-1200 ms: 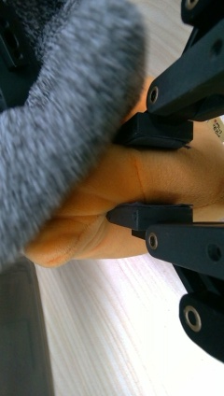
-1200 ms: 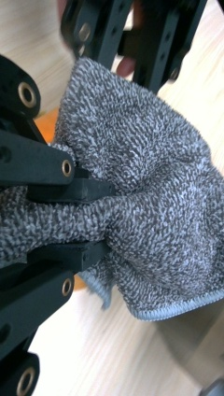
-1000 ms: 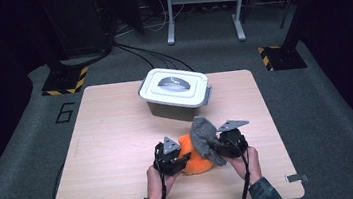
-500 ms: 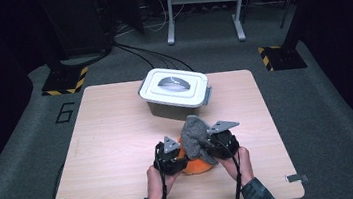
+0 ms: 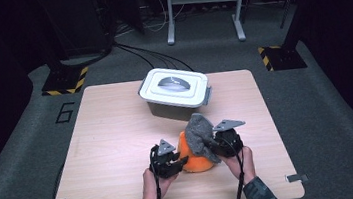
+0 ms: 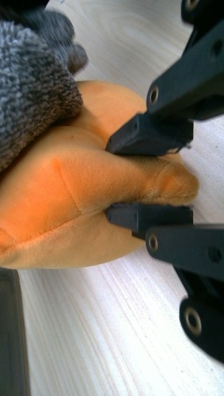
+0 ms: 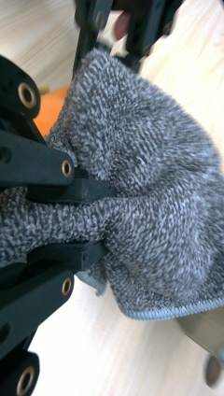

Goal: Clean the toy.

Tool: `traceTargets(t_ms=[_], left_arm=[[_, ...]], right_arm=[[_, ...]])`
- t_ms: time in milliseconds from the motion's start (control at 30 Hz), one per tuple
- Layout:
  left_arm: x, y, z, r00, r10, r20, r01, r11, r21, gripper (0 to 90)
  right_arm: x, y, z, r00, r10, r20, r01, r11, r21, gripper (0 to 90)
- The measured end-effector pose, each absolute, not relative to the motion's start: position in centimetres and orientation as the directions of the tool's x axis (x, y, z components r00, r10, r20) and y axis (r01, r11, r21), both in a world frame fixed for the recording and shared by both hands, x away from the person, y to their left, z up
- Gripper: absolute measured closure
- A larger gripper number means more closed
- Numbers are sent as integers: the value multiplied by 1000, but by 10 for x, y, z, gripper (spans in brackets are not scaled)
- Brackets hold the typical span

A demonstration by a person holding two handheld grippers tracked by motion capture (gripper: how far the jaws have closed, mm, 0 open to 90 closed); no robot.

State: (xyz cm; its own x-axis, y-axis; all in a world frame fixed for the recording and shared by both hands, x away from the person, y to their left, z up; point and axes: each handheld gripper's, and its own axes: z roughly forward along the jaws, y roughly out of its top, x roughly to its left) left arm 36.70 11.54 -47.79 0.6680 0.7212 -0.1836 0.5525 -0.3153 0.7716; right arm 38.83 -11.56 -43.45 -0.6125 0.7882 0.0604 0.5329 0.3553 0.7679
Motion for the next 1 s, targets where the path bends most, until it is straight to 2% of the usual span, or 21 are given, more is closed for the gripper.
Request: traceTargets(t_ms=[67,100,267,400,467,633,733,867,1000], left_arm=[[366,114,-478,659,729,-186,556,-305,773,707],[365,114,-477,663,726,-185,555,-310,772,708],[366,116,-479,659,730,-183,559,-312,768,723],[366,117,-479,663,726,-182,551,-309,775,725],[366,118,-480,659,725,-200,558,-294,776,725],[366,116,-480,660,725,-197,554,-292,780,725],[366,118,-481,659,725,-199,557,-294,776,724],[366,119,-481,649,729,-219,567,-271,778,724],[366,119,-480,651,734,-194,566,-300,768,724]], right_arm=[[382,-111,-425,-621,783,45,503,354,789,749],[377,-98,-420,-655,755,41,483,376,791,749],[377,-79,-431,-676,737,-20,468,451,760,752],[380,-99,-435,-648,762,-2,501,428,752,754],[378,-122,-440,-588,809,4,550,397,735,753],[378,-147,-450,-537,843,35,607,357,710,752],[372,-144,-435,-567,824,8,553,373,745,750],[371,-117,-418,-632,775,9,487,388,783,749],[381,-86,-424,-677,735,-33,465,463,755,749]])
